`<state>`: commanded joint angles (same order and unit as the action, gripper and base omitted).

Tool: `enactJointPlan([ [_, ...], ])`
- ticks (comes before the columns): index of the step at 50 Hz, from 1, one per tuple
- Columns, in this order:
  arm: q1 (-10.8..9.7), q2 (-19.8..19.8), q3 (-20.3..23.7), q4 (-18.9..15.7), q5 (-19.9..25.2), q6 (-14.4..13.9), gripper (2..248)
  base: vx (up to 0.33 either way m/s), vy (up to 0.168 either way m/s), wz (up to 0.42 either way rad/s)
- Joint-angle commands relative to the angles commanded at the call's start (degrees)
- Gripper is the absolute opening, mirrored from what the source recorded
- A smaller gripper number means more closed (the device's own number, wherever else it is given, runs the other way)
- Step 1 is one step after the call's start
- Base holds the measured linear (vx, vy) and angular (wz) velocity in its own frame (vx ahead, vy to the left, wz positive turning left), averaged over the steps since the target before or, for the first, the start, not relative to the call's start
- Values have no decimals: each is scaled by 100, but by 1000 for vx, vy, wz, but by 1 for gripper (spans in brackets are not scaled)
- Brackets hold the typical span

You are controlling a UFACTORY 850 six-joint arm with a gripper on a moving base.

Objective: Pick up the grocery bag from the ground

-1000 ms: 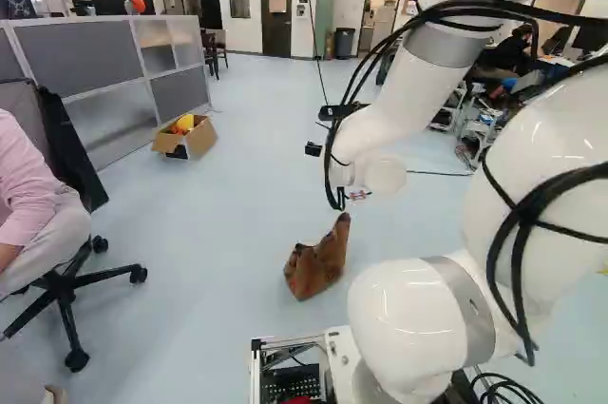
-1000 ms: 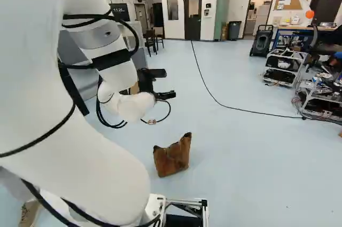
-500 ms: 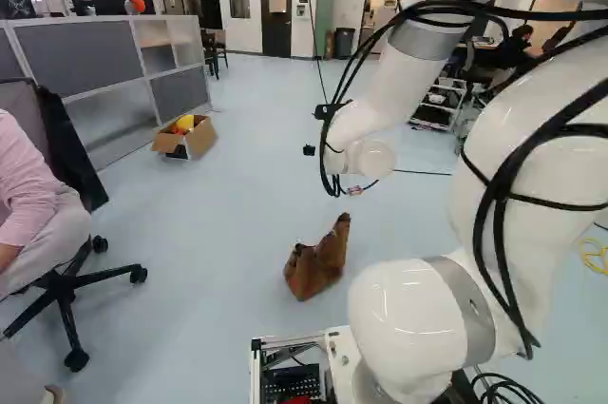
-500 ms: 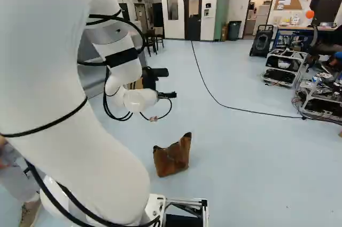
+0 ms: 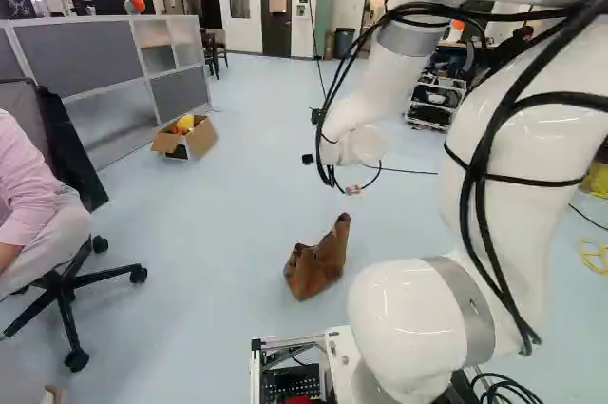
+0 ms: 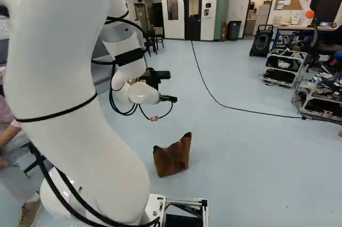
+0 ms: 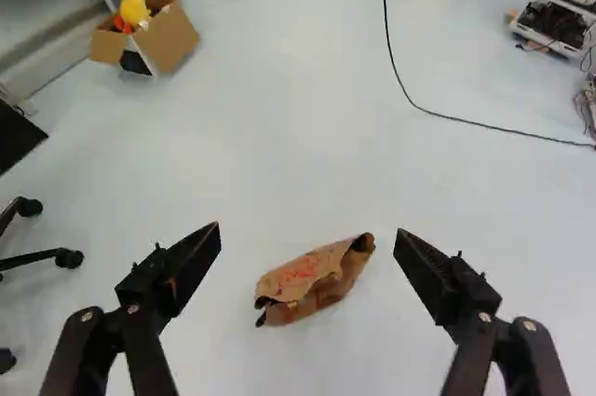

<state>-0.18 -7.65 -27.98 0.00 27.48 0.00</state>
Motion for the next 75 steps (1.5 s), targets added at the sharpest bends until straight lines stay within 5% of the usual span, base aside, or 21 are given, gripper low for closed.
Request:
enactJointPlan([
  [14, -65, -333, -383, 0, -975, 0, 247, 0, 0, 0],
  [25, -135, -705, -812, 0, -1297, 0, 247, 0, 0, 0],
  [75, -575, -3881, -3633, 1139, -3798, 0, 247, 0, 0, 0],
])
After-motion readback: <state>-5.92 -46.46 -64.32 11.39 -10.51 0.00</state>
